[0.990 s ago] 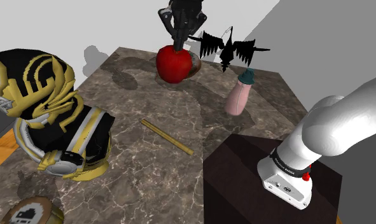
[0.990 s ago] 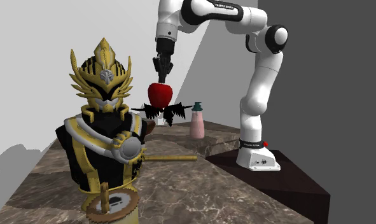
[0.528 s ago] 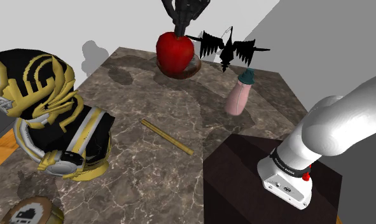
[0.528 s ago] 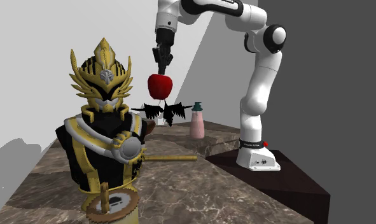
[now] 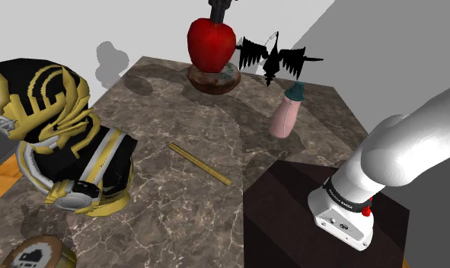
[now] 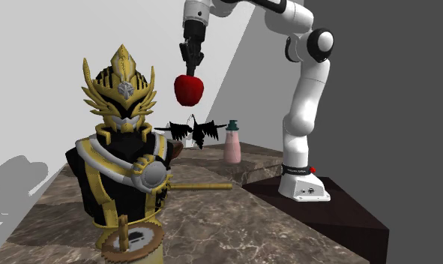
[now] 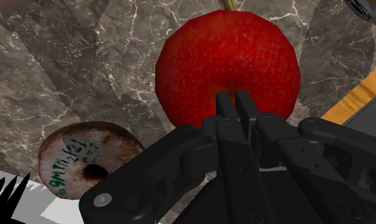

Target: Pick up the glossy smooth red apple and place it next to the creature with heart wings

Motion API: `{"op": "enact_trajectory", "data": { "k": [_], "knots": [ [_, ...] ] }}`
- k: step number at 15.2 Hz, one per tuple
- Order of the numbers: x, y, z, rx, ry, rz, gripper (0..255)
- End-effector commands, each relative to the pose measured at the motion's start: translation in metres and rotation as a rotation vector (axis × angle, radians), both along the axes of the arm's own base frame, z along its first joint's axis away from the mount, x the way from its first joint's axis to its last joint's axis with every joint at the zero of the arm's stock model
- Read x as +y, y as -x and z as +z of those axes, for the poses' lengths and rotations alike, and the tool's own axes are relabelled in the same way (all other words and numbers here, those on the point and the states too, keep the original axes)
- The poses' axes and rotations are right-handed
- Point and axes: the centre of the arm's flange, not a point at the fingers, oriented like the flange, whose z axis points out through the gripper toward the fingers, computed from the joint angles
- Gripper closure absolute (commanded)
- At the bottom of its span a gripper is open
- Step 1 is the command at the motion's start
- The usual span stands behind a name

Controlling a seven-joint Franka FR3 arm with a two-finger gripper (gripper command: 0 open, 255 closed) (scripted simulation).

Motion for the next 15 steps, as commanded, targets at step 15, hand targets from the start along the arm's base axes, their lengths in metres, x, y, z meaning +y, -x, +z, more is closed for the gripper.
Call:
{"op": "enact_trajectory", "data": {
  "k": [15],
  "knots": [
    [-0.13, 0.026, 0.029, 0.0, 0.0, 0.0, 255]
  ]
}}
